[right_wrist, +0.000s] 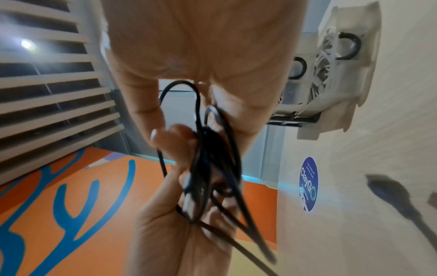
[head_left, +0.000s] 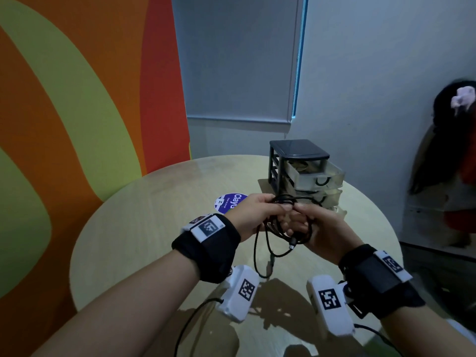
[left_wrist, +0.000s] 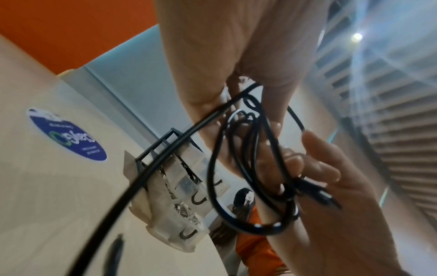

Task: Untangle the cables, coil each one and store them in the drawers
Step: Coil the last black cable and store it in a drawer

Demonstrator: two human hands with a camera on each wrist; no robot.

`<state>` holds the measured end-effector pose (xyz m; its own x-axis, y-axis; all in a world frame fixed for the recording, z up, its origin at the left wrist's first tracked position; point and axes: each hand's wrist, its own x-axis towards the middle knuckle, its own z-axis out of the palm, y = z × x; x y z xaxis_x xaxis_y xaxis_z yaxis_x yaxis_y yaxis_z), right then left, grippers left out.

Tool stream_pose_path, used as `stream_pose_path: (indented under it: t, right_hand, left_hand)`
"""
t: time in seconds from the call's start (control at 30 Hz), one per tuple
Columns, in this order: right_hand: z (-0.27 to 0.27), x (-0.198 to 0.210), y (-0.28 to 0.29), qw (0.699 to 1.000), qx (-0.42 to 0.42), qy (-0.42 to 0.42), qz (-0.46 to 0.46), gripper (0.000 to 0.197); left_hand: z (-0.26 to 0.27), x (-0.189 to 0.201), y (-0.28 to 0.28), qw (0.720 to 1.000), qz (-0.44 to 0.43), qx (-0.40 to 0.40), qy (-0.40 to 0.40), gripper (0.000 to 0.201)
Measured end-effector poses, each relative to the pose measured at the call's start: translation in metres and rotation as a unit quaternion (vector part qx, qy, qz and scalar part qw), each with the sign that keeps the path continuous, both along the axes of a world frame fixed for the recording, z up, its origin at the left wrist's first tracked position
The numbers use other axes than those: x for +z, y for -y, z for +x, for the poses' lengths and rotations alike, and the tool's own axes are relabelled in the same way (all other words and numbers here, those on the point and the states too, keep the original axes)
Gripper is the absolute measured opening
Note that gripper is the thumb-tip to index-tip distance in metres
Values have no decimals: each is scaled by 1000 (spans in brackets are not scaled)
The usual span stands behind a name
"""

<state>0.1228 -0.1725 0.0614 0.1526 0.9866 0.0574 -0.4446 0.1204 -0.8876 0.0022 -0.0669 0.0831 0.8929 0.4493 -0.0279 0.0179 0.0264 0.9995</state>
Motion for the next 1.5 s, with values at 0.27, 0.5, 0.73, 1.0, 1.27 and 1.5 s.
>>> stream_pose_path:
  t: [0.27, 0.5, 0.73, 1.0, 1.27, 1.5]
  right_hand:
    - [-3, 6, 6, 997, 53, -52, -2, 69]
    - [-7, 5, 5, 999, 36, -1, -23, 65]
    - [-15, 5, 5, 994, -19, 102, -37, 61]
    - [-12, 2, 6, 994, -87, 36, -49, 52]
    - [-7, 12, 9, 994, -93, -60, -13, 37]
    - [-3, 4, -1, 993, -98, 30, 60, 24]
  left_hand:
    - [-3, 4, 3, 999, -35, -20, 23, 14]
    - [1, 8, 14, 1000, -30, 5, 4, 32]
    - [11, 5, 13, 996, -13, 78, -28, 36]
    - [2, 4, -7, 999, 17, 36, -17, 8]
    - [-15, -3, -25, 994, 14, 104, -4, 11]
    - [-1, -23, 8, 896, 393, 62, -198, 25]
